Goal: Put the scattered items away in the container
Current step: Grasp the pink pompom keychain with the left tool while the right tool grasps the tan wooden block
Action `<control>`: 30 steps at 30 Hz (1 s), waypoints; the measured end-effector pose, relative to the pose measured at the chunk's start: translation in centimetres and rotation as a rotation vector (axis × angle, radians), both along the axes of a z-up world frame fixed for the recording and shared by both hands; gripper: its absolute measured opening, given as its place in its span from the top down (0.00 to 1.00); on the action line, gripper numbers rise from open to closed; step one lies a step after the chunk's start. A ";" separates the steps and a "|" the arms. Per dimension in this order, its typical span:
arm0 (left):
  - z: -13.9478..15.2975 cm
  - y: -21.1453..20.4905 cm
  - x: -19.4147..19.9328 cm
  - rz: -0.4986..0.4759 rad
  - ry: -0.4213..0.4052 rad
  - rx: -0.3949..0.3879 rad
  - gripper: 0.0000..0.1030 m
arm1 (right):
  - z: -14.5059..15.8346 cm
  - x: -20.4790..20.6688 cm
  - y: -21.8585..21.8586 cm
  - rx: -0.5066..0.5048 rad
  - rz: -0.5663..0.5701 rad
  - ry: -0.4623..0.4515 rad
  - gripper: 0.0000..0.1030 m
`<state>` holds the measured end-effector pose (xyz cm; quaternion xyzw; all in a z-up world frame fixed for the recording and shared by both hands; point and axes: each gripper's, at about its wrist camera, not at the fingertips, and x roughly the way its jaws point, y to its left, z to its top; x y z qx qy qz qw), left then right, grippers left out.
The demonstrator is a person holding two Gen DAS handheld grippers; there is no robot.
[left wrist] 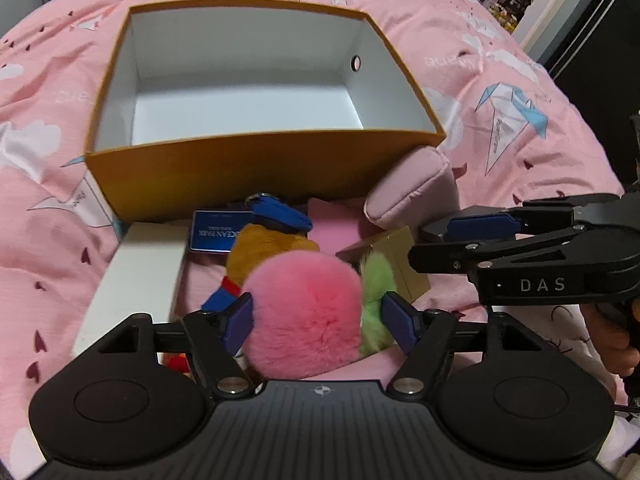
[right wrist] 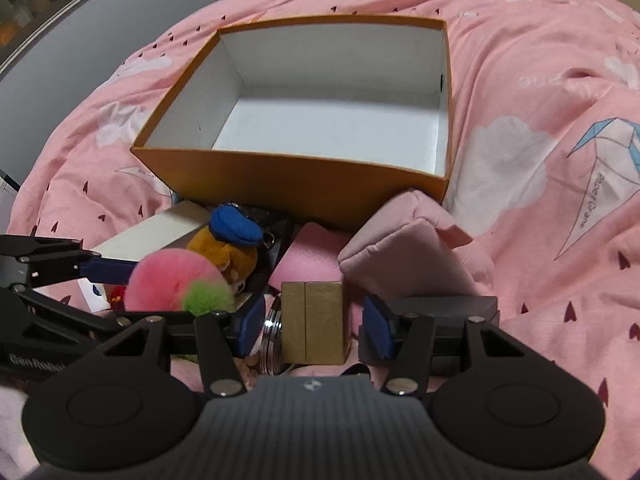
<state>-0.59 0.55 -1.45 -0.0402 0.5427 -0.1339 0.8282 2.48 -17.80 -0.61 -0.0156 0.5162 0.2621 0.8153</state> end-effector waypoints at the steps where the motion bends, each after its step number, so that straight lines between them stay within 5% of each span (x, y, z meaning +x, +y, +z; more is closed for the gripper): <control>1: -0.3 -0.1 0.1 -0.001 0.008 0.007 0.21 | -0.1 0.2 0.1 0.003 0.004 0.004 0.43; 9: -2.1 -0.9 0.9 0.001 0.039 0.072 0.22 | -0.9 1.3 1.3 0.001 0.052 0.020 0.44; 13: -2.3 -0.7 1.0 0.016 0.041 0.105 0.37 | -1.8 1.9 2.1 -0.017 0.070 0.044 0.45; 17: -2.1 0.2 0.9 0.035 0.054 0.116 0.39 | -2.7 2.2 2.8 -0.057 0.083 0.065 0.44; 22: -2.5 1.5 0.7 0.068 0.091 0.072 0.34 | -3.4 2.4 3.7 -0.093 0.097 0.066 0.45; 30: -1.7 2.6 -0.1 0.091 0.062 0.018 0.46 | -2.9 2.0 3.3 -0.080 0.082 0.042 0.52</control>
